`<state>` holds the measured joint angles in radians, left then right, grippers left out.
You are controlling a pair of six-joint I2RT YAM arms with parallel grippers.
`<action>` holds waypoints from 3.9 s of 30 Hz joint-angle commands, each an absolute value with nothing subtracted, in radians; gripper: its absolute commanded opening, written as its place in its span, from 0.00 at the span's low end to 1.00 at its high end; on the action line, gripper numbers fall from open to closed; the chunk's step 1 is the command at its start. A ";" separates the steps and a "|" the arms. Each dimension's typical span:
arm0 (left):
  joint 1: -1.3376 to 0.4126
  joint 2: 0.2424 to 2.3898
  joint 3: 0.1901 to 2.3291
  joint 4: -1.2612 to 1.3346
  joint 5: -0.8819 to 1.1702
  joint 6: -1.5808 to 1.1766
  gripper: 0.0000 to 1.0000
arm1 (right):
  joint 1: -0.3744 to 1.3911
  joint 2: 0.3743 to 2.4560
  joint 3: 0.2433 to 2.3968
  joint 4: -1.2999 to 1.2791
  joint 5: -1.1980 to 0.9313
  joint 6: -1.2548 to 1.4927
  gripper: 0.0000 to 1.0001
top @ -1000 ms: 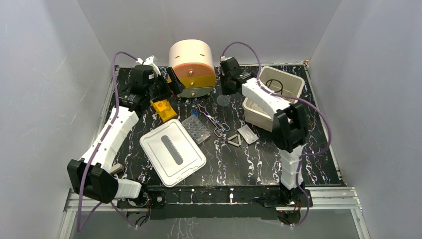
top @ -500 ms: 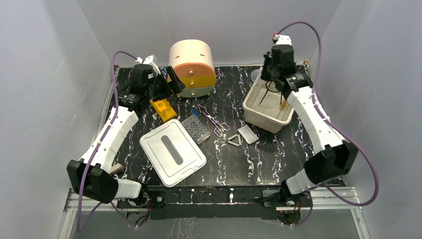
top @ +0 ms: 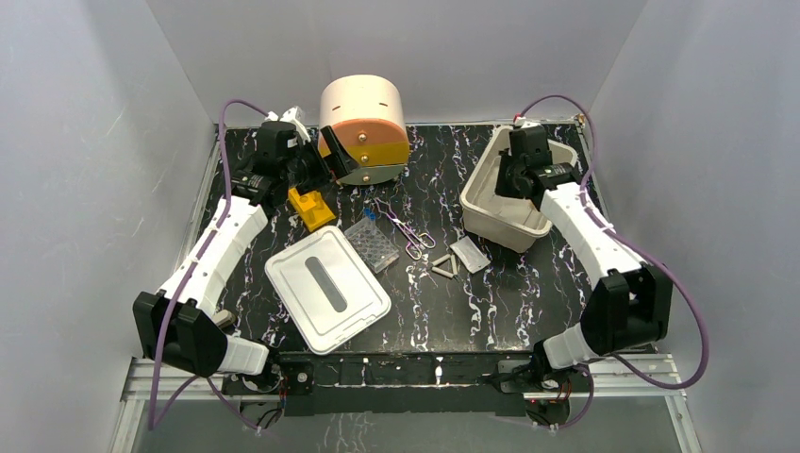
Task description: Organize the chemistry lab equipment
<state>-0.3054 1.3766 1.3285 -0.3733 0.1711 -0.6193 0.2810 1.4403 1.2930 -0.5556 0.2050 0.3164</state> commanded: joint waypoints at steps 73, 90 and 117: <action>-0.313 1.361 1.342 -0.358 0.183 -0.602 0.98 | 0.213 1.632 1.361 -0.653 0.449 0.452 0.51; -0.312 1.331 1.383 -0.437 0.027 -0.572 0.98 | 0.452 1.557 1.531 -0.495 0.250 0.199 0.66; -0.310 1.303 1.373 -0.497 -0.127 -0.607 0.98 | 0.724 1.915 1.318 -0.040 0.112 0.122 0.61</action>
<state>-0.3099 1.3357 1.3689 -0.5205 -0.1513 -0.6212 0.7120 1.8915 1.2789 -0.1318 0.1055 0.1577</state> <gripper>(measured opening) 0.982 0.609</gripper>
